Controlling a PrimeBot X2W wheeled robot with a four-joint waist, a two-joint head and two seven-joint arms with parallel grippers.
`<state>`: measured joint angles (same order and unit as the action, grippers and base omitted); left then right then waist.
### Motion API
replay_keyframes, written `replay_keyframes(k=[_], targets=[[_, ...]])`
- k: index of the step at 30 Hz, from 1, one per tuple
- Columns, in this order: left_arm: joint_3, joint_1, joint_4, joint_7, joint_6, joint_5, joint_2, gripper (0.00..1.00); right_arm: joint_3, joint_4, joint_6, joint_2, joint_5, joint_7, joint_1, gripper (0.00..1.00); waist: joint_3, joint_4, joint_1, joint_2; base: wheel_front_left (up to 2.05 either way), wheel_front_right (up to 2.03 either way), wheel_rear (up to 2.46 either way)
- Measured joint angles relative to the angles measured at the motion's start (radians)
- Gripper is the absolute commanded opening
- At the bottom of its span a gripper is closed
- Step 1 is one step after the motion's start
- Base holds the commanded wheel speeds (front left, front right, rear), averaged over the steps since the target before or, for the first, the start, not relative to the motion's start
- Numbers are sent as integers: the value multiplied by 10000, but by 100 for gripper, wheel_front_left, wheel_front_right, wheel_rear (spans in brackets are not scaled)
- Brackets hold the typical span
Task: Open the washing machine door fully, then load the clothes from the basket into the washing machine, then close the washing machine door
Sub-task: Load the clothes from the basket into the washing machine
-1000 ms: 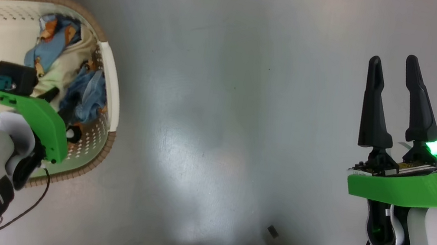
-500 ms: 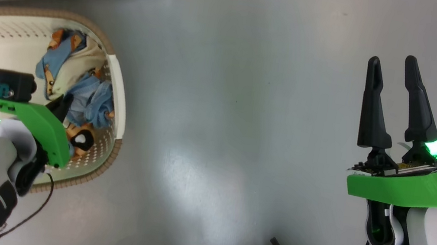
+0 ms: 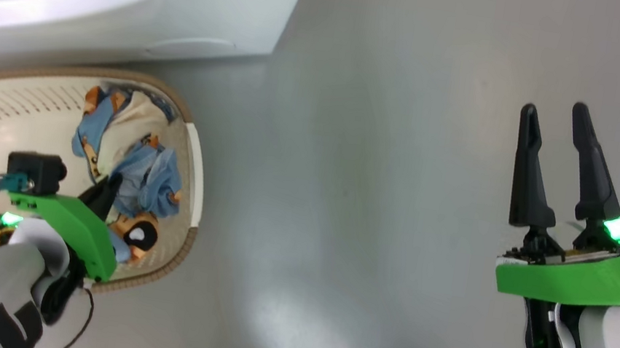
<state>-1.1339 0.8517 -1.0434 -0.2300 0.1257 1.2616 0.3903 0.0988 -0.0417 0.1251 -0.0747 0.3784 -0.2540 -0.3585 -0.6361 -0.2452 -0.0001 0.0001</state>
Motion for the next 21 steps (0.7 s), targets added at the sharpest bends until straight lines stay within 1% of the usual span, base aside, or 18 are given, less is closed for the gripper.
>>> replay_keyframes(k=[6, 8, 11, 16, 21], targets=[[21, -439, 240, -178, 0, 48, -63, 0, -44, -140, 2, -194, 0, 0, 457, 100, 793, 241, 0, 0, 0, 0, 0], [242, -586, 405, -178, 0, 0, -90, 0, -81, -163, 0, -261, 0, 0, 625, 100, 1060, 336, 0, 0, 0, 0, 0], [865, -740, 698, -180, 0, -447, -82, 0, -115, -198, 0, -345, 0, 0, 873, 100, 1457, 492, 0, 0, 0, 0, 0], [2004, -1342, 1133, -180, 0, -1628, -117, 0, -194, -261, 0, -502, 0, 0, 1236, 100, 2081, 775, 0, 0, 0, 0, 0], [3271, -2081, 1630, -180, 0, -2844, -295, 0, -274, -364, 0, -600, 0, 0, 1546, 100, 2663, 1061, 0, 0, 0, 0, 0]])
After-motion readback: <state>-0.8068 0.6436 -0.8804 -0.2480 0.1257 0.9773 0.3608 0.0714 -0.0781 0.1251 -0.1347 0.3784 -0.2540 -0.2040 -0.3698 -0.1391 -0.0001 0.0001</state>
